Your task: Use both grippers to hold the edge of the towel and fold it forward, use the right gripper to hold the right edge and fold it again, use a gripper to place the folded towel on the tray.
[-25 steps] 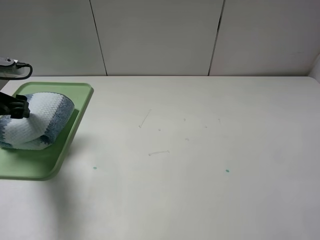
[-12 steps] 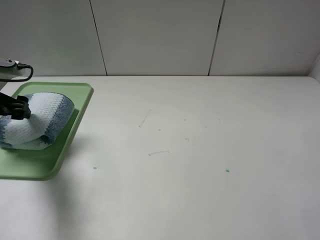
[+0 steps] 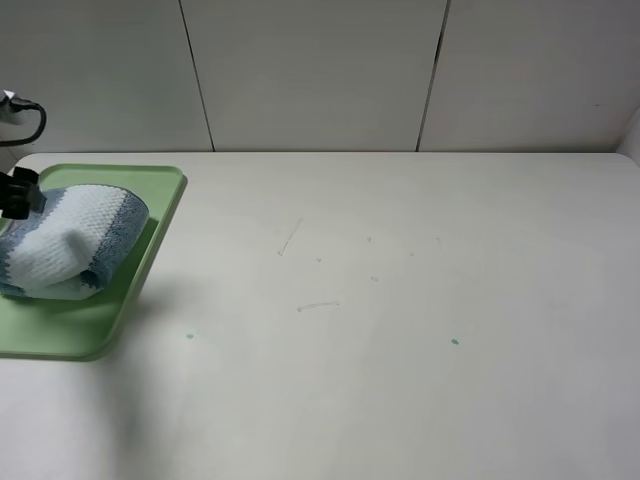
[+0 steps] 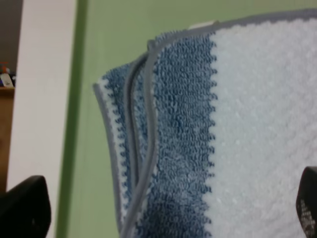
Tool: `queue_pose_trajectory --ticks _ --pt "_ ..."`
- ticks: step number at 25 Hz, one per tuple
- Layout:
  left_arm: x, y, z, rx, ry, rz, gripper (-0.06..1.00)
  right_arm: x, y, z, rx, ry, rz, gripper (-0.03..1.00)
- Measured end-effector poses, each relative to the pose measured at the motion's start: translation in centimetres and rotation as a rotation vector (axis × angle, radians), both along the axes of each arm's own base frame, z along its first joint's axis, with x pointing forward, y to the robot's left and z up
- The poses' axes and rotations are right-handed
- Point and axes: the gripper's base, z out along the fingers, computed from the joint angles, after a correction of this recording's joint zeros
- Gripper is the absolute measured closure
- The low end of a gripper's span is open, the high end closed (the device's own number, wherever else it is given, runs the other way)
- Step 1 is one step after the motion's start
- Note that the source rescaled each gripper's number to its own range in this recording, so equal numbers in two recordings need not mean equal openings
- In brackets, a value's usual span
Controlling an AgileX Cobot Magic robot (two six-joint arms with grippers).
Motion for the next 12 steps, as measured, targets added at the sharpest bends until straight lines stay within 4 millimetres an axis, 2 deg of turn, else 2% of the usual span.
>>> queue_pose_trajectory --ticks 12 --pt "-4.1 0.1 5.9 0.092 -0.128 0.017 -0.05 0.0 0.0 0.0 0.002 0.001 0.001 -0.03"
